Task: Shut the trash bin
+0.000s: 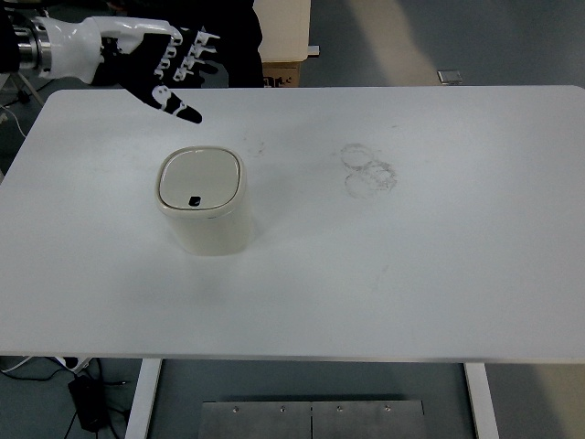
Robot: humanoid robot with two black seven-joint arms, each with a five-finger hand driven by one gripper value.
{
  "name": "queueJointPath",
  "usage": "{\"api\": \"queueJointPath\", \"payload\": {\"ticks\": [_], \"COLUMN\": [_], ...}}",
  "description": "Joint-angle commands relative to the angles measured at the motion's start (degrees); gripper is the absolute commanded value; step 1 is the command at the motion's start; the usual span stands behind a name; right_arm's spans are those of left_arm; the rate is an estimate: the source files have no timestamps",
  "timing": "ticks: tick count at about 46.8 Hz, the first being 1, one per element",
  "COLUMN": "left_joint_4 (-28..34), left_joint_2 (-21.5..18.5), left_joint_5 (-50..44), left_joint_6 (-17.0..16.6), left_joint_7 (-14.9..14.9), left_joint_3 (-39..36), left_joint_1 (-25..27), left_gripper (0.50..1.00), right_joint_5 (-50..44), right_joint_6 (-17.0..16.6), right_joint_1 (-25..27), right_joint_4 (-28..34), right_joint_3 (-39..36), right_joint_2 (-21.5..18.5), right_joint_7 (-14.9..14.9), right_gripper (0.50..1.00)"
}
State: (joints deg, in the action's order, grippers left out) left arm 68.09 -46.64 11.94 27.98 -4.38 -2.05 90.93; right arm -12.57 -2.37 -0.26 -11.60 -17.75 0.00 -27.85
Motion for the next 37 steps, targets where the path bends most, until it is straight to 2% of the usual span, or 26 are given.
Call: {"api": "queueJointPath", "payload": {"ticks": [1, 5, 12, 21, 30, 37], "left_joint_4": [-3.4, -5.7, -8.6, -16.0, -23.8, -27.6], "left_joint_2": [0.1, -0.1, 0.0, 0.1, 4.8, 8.1], "left_joint_5": [-3.5, -7.4, -11.6, -19.1, -23.9, -26.6], "left_joint_6": [0.0, 0.0, -0.1, -0.6, -0.7, -0.6], "left_joint_7": [1.6, 3.0, 3.1, 4.4, 5.4, 5.5], "left_joint_3": [3.0, 6.6, 12.1, 19.0, 25.0, 28.7], "left_joint_1": [-1.6, -3.9, -7.7, -14.7, -21.3, -26.1], "left_gripper": [1.0, 1.0, 1.0, 1.0, 1.0, 1.0], "right_joint_5": [0.0, 0.0, 0.0, 0.0, 0.0, 0.0], "right_joint_6": [0.0, 0.0, 0.0, 0.0, 0.0, 0.0], "right_joint_1": [0.0, 0.0, 0.0, 0.1, 0.0, 0.0], "right_joint_4": [0.0, 0.0, 0.0, 0.0, 0.0, 0.0], "right_joint_3": [0.0, 0.0, 0.0, 0.0, 0.0, 0.0], "right_joint_2": [0.0, 0.0, 0.0, 0.0, 0.0, 0.0], "right_joint_7": [0.0, 0.1, 0.0, 0.0, 0.0, 0.0], "right_gripper": [0.991, 0.991, 0.991, 0.991, 0.991, 0.991]}}
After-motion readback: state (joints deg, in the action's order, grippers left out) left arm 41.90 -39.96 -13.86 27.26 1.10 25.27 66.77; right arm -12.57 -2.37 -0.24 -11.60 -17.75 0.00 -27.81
